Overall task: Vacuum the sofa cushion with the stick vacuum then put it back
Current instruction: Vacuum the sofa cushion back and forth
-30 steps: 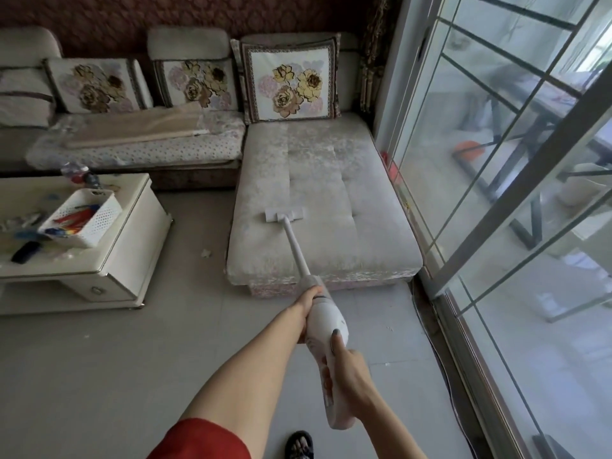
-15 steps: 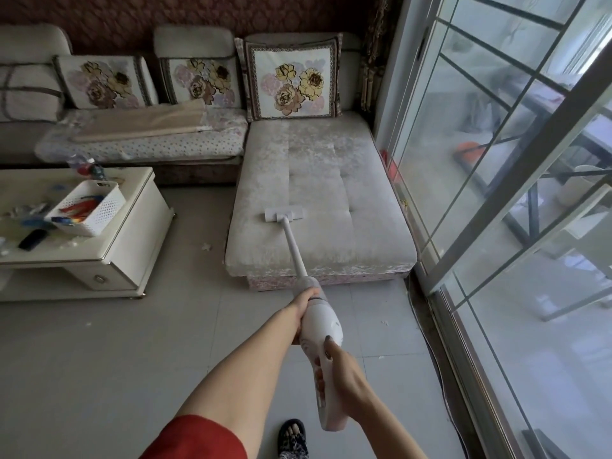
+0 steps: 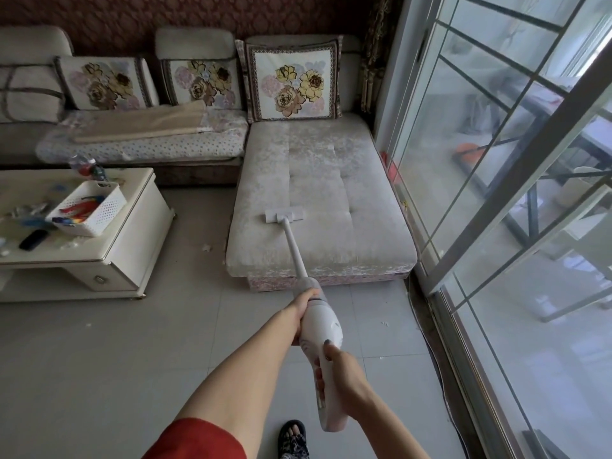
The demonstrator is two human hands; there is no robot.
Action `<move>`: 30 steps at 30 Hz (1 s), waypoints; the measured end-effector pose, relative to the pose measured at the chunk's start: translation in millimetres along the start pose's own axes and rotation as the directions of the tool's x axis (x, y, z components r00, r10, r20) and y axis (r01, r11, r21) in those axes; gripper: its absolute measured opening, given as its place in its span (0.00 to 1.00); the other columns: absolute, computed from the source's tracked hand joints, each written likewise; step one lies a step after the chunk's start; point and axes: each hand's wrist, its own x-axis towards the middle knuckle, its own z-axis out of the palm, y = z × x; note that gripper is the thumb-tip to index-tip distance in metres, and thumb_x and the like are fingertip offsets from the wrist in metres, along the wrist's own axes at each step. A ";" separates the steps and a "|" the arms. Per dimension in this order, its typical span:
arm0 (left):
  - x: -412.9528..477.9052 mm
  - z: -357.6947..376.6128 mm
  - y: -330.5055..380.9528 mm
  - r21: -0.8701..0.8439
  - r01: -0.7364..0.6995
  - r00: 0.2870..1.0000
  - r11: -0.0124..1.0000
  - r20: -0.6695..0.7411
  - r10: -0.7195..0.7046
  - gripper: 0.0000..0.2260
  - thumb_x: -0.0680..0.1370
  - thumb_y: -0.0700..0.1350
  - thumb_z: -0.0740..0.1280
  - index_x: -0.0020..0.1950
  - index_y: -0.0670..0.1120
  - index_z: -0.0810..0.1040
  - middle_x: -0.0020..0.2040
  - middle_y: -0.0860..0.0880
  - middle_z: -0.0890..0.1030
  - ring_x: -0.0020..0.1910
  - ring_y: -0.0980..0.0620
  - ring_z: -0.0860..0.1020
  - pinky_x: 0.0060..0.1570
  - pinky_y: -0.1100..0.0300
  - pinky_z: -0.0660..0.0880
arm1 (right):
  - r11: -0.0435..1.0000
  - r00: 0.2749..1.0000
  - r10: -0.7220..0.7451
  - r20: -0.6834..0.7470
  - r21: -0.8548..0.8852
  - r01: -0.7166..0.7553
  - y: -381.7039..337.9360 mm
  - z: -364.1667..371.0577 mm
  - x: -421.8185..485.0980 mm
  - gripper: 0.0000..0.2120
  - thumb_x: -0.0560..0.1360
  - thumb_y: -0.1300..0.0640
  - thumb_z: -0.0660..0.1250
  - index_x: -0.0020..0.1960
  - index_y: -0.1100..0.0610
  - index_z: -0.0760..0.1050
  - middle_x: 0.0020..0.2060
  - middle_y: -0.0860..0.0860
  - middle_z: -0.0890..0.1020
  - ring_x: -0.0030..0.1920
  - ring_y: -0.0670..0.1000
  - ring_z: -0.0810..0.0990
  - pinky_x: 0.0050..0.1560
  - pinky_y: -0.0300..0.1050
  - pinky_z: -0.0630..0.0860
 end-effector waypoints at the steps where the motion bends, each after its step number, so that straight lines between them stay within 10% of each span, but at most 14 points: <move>1: 0.4 -0.4 0.1 0.003 0.003 1.000 1.000 0.002 -0.003 0.25 0.68 0.65 0.69 0.44 0.42 0.74 0.38 0.43 0.79 0.35 0.46 0.78 0.34 0.58 0.74 | 1.000 1.000 0.007 0.000 0.005 -0.007 -0.3 0.3 -0.4 0.17 0.80 0.51 0.56 0.42 0.64 0.71 0.26 0.55 0.72 0.20 0.49 0.69 0.24 0.39 0.66; 16: 33.1 -22.9 2.8 -0.080 0.076 0.997 0.994 0.027 -0.074 0.54 0.41 0.72 0.76 0.59 0.39 0.80 0.55 0.43 0.83 0.51 0.43 0.83 0.50 0.47 0.79 | 0.999 0.999 0.042 -0.023 0.024 -0.041 -10.9 -4.2 -4.7 0.15 0.79 0.51 0.57 0.43 0.63 0.71 0.27 0.55 0.72 0.20 0.50 0.69 0.24 0.38 0.66; 23: 34.6 -3.3 36.3 -0.305 -0.166 0.975 0.938 0.091 0.202 0.35 0.67 0.72 0.65 0.57 0.43 0.78 0.37 0.43 0.83 0.39 0.43 0.81 0.42 0.51 0.78 | 0.999 0.998 0.034 -0.049 0.030 -0.033 -28.7 -2.1 -7.5 0.19 0.78 0.49 0.58 0.40 0.64 0.72 0.26 0.56 0.73 0.20 0.53 0.72 0.25 0.39 0.70; 30: 68.9 -4.0 66.2 -0.243 -0.173 0.970 0.954 0.124 0.208 0.34 0.68 0.70 0.66 0.60 0.43 0.76 0.46 0.41 0.84 0.46 0.42 0.82 0.44 0.49 0.79 | 0.977 0.986 -0.093 -0.138 -0.204 0.064 -51.7 -6.2 -22.3 0.20 0.77 0.51 0.54 0.46 0.69 0.71 0.27 0.60 0.76 0.19 0.54 0.77 0.23 0.39 0.73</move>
